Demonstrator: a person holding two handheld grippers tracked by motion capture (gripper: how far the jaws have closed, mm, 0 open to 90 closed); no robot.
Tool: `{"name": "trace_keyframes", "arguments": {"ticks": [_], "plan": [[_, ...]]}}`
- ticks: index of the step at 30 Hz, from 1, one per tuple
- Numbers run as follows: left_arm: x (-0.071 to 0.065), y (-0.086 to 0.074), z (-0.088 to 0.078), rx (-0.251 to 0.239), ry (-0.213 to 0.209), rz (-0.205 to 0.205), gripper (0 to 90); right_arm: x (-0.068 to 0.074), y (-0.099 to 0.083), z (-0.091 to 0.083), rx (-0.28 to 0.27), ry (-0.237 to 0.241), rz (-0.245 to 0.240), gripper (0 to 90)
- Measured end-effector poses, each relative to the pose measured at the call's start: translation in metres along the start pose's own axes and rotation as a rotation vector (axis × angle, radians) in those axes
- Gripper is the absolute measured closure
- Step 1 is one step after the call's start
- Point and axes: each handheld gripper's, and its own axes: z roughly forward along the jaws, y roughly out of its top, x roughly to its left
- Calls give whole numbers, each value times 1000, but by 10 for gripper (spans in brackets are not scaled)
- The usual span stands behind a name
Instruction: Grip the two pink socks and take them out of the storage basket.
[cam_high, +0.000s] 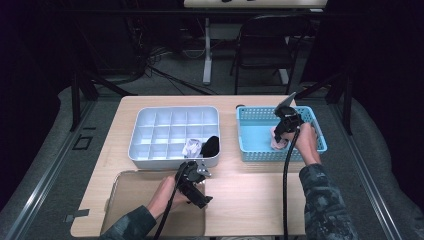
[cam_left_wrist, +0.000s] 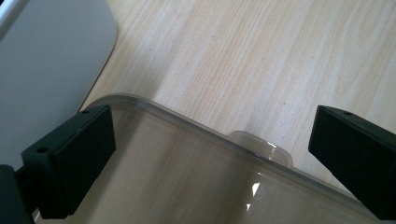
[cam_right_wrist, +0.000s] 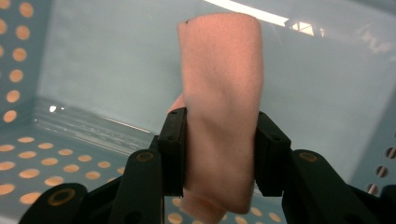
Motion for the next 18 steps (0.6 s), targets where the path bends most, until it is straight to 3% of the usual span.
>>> {"name": "trace_keyframes", "arguments": {"ticks": [4, 7, 9, 10, 18], "plan": [[0, 0, 0, -1, 1, 1, 6, 1, 2, -14, -7, -8, -31, 615], [0, 0, 0, -1, -2, 0, 5, 2, 1, -25, -40, -11, -24, 615], [0, 0, 0, -1, -2, 0, 5, 1, 1, -32, -20, -21, -49, 615], [0, 0, 0, -1, -3, 0, 5, 3, 1, -33, -46, -17, -27, 615], [0, 0, 1, -1, -3, 0, 4, 5, -6, -60, -59, -16, -64, 615]]}}
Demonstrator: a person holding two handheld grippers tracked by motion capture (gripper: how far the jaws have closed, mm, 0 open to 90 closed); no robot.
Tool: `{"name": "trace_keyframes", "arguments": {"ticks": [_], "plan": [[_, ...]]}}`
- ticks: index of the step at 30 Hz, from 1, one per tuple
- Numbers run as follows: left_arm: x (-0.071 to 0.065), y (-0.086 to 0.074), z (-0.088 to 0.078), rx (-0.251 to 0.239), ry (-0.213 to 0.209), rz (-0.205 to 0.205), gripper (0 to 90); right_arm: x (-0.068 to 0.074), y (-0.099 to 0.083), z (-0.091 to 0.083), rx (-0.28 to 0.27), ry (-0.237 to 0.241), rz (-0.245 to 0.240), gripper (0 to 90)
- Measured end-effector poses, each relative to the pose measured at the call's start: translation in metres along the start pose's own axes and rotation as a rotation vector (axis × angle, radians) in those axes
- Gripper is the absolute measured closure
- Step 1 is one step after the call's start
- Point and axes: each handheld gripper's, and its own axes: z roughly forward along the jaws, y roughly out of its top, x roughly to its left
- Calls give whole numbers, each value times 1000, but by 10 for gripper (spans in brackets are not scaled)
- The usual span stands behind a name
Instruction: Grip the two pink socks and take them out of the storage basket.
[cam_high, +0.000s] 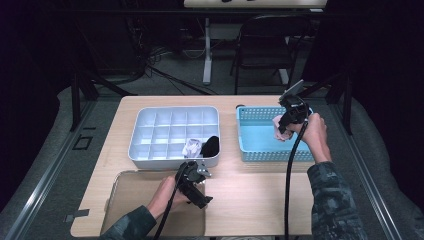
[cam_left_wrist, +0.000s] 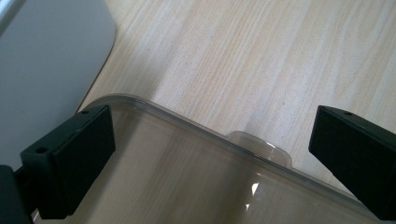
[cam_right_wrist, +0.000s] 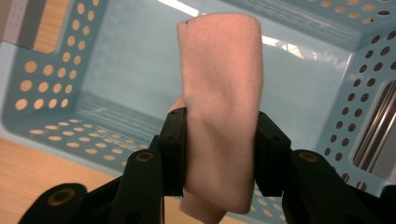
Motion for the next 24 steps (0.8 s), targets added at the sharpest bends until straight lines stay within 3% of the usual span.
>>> {"name": "trace_keyframes", "arguments": {"ticks": [2, 12, 24], "plan": [[0, 0, 0, 0, 0, 0, 4, 3, -4, -5, -25, 4, 6, 616], [1, -1, 1, 6, 6, -3, 4, 26, -24, -26, -34, 36, -59, 617], [3, -2, 1, -3, 9, -16, 3, 54, -61, -36, -56, 73, -139, 617]]}}
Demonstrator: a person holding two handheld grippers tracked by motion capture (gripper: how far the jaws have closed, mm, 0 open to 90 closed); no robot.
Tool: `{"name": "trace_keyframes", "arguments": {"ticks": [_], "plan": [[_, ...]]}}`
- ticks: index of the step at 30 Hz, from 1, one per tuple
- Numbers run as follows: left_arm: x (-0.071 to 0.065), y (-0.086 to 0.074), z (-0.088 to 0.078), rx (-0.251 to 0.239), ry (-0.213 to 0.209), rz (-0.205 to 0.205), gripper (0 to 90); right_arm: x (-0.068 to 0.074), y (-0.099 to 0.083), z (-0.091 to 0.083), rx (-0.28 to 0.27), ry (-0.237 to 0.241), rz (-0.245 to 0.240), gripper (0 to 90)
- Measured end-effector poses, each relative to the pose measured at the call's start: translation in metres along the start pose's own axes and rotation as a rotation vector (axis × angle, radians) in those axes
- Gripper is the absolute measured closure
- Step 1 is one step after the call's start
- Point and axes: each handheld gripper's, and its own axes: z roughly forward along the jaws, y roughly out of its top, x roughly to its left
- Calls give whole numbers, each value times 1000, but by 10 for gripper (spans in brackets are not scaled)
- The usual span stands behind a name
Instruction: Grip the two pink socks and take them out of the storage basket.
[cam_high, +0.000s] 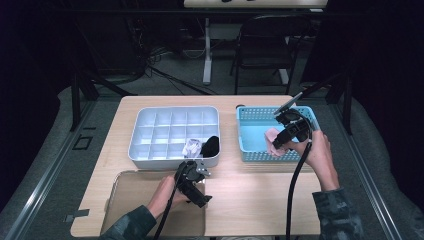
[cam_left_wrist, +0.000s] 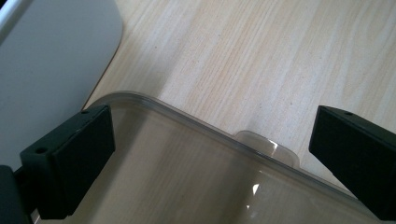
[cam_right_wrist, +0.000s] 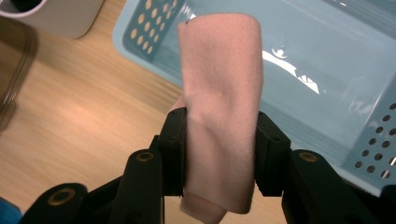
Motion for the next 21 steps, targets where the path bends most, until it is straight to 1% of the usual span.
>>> {"name": "trace_keyframes", "arguments": {"ticks": [2, 3, 4, 7, 9, 12, 14, 15, 17, 21], "plan": [[0, 0, 0, 1, -1, -3, 3, 7, -6, 2, -5, 12, -14, 616], [1, 0, 0, 2, 1, -2, 3, 10, -8, 2, 6, 18, -28, 617], [2, 0, 0, 0, 4, -3, 2, 14, -11, 4, -2, 21, -25, 616], [2, -1, -1, -5, 7, -8, 3, 23, -19, 9, -6, 38, -48, 616], [3, -1, -1, -5, 7, -8, 2, 28, -24, 14, -10, 43, -54, 616], [2, -1, 0, -4, 4, -8, 2, 33, -30, 22, -10, 74, -70, 616], [2, -1, 0, -4, 4, -6, 2, 38, -34, 29, -18, 83, -68, 615], [2, -1, 0, -3, 5, -6, 2, 39, -35, 33, -6, 95, -82, 614], [2, -1, 0, -3, 5, -6, 2, 41, -37, 36, -12, 104, -82, 614], [2, -1, 0, -3, 5, -6, 2, 41, -37, 36, -12, 104, -82, 613]]}}
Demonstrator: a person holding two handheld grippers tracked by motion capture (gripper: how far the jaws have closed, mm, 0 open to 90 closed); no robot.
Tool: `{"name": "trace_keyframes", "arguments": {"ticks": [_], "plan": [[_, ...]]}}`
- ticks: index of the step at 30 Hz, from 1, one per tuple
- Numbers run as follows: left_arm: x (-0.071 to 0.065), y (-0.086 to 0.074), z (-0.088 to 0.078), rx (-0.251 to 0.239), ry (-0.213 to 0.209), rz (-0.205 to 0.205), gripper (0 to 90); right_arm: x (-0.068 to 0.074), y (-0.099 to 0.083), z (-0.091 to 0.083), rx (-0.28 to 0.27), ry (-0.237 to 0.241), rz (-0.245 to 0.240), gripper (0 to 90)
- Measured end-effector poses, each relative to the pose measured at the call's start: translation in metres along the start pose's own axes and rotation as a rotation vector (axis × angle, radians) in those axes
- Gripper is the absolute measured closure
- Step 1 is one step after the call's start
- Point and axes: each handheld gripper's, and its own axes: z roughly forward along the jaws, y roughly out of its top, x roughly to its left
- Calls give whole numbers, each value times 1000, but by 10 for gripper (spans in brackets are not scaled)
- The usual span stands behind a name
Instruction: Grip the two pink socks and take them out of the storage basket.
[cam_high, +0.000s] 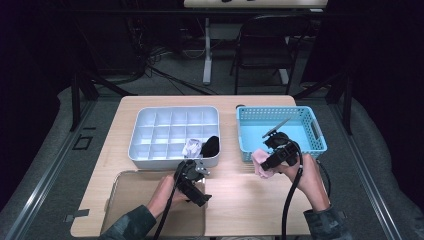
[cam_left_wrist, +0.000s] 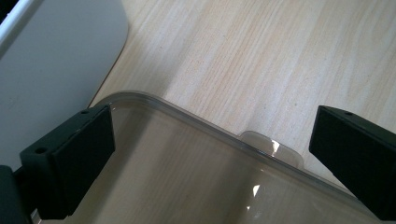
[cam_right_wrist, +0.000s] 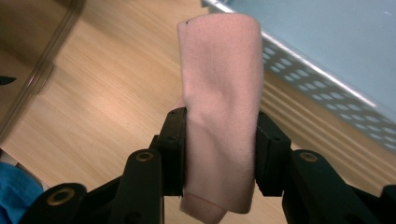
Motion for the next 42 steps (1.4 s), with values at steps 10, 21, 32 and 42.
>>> {"name": "trace_keyframes", "arguments": {"ticks": [10, 21, 32, 42], "plan": [[0, 0, 0, 0, 2, 0, 2, 35, -12, 68, 15, 131, -75, 609], [1, 1, 0, -8, 4, -7, 2, 40, -19, 79, -26, 199, -82, 487], [1, 1, -1, -27, -9, -22, 2, 41, -19, 87, -96, 294, -59, 589], [0, 1, -2, -62, 5, -23, 12, 49, -20, 67, -206, 146, -133, 484]]}}
